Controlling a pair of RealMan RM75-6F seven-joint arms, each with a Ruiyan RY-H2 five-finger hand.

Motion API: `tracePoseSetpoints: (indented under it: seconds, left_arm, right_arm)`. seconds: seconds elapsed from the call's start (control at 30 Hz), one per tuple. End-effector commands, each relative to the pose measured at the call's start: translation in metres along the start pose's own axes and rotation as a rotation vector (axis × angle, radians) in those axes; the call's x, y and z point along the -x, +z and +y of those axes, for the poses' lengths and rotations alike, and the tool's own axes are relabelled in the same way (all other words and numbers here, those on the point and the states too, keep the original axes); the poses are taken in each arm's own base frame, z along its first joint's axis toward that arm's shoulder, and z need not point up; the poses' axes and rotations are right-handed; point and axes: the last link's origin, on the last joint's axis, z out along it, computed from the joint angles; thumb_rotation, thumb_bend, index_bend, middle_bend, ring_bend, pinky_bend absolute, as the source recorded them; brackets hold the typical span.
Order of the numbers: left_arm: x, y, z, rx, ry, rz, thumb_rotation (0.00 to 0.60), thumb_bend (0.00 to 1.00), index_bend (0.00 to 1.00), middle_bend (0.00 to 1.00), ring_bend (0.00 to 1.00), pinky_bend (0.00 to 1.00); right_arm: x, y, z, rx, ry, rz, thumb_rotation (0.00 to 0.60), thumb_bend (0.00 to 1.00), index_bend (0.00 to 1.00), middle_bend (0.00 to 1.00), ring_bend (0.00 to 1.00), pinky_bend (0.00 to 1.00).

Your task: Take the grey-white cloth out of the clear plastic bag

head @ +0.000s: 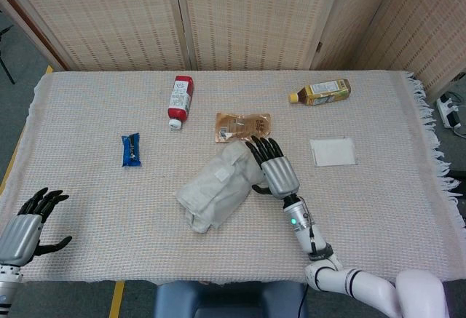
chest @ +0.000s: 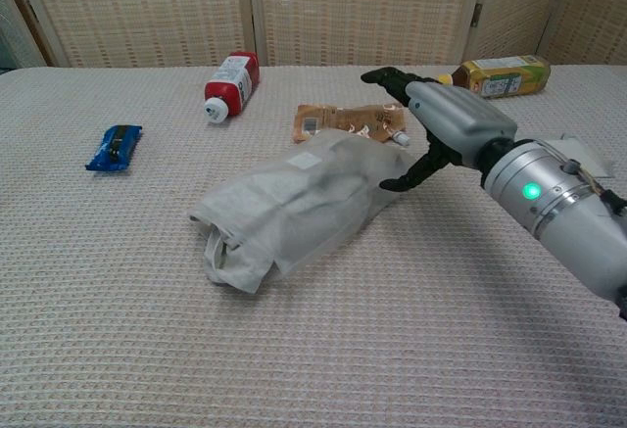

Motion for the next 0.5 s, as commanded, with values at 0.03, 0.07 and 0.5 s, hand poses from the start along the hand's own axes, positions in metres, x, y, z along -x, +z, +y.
tracePoseSetpoints:
  seconds: [0.03,0.07,0.5]
  left_arm:
    - [0.006,-0.001,0.008,0.040,-0.026,0.008,0.600,0.20,0.28,0.23,0.11,0.26]
    - [0.010,-0.001,0.012,0.061,-0.040,0.013,0.600,0.20,0.29,0.25,0.13,0.29]
    - [0.074,-0.007,0.068,0.281,-0.215,0.013,0.600,0.20,0.47,0.80,0.68,0.86]
  right_arm:
    - [-0.050,-0.082,0.027,0.002,0.001,0.000,0.600,0.08,0.00,0.00,0.00,0.00]
    - [-0.061,-0.102,0.032,0.011,-0.011,0.009,0.600,0.08,0.00,0.00,0.00,0.00]
    - [-0.118,-0.240,0.095,0.193,-0.099,0.056,0.600,0.08,0.00,0.00,0.00,0.00]
